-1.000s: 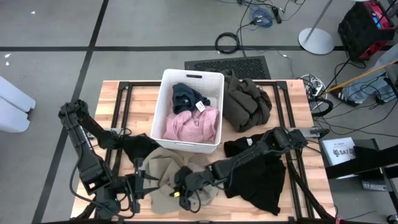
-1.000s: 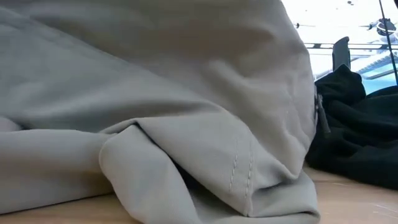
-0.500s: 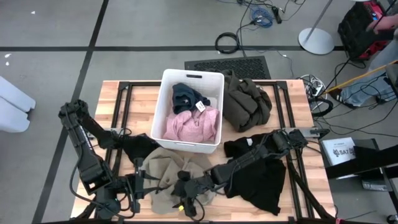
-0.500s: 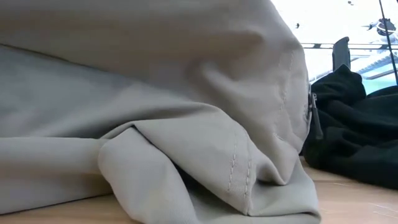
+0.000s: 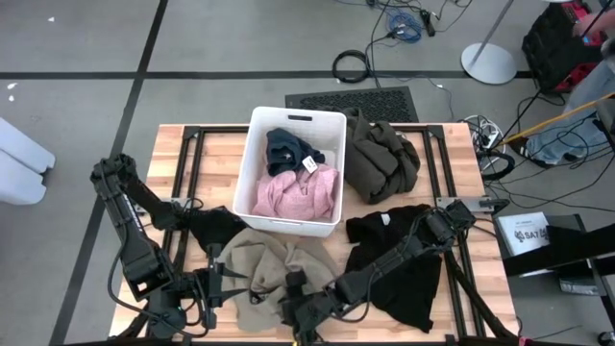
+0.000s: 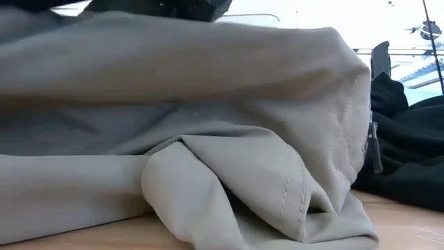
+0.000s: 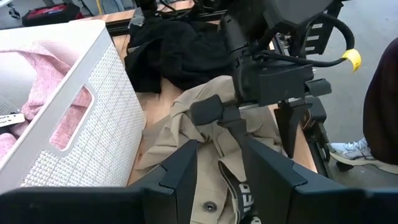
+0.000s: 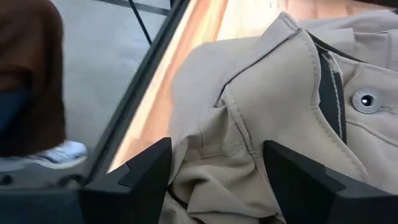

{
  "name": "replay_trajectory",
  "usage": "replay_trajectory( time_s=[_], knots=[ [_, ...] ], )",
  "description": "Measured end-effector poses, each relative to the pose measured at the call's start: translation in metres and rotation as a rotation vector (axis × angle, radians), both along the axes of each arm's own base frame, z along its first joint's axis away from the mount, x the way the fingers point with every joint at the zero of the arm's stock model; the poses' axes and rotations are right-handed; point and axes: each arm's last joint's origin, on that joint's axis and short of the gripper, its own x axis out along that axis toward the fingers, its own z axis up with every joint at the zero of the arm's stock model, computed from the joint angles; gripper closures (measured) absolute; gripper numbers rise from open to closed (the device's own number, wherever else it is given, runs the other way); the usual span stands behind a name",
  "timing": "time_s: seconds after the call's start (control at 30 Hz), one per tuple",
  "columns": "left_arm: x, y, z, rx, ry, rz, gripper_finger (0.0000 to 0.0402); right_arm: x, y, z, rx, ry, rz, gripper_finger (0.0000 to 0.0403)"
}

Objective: Sort clothes
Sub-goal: Put the brown shorts into the white laundry bin

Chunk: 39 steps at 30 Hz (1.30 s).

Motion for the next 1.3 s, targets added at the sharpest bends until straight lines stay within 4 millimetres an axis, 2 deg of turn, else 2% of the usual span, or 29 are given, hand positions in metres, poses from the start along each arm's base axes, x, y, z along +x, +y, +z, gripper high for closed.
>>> replay_trajectory(
  time_s=[0.13, 0.3, 0.5, 0.6, 0.7, 0.83, 1.13, 1.2, 1.3],
  knots=[
    [0.000, 0.000, 0.000, 0.000, -0.002, 0.003, 0.0265, -0.005, -0.009, -0.009, -0.070, 0.110, -0.041, 0.0163],
    [0.000, 0.000, 0.000, -0.001, -0.003, 0.004, 0.0265, -0.017, -0.035, -0.022, -0.066, 0.372, -0.232, 0.0163],
    [0.000, 0.000, 0.000, -0.001, -0.003, 0.004, 0.0265, -0.042, -0.051, -0.027, -0.034, 0.690, -0.412, 0.0163],
    [0.000, 0.000, 0.000, -0.001, -0.003, 0.004, 0.0265, -0.059, -0.055, -0.025, -0.064, 0.838, -0.500, 0.0163],
    [0.000, 0.000, 0.000, 0.000, -0.004, 0.004, 0.0265, -0.073, -0.054, -0.016, -0.089, 0.910, -0.555, 0.0163],
    [0.000, 0.000, 0.000, -0.001, -0.004, 0.005, 0.0265, -0.080, -0.050, 0.001, -0.039, 0.883, -0.590, 0.0163],
    [0.000, 0.000, 0.000, -0.002, -0.005, 0.005, 0.0265, -0.094, -0.053, 0.074, 0.108, 0.639, -0.635, 0.0163],
    [0.000, 0.000, 0.000, -0.001, -0.005, 0.005, 0.0265, -0.093, -0.052, 0.087, 0.188, 0.561, -0.674, 0.0163],
    [0.000, 0.000, 0.000, -0.004, -0.007, 0.005, 0.0265, -0.085, -0.049, 0.095, 0.316, 0.452, -0.713, 0.0163]
  ],
)
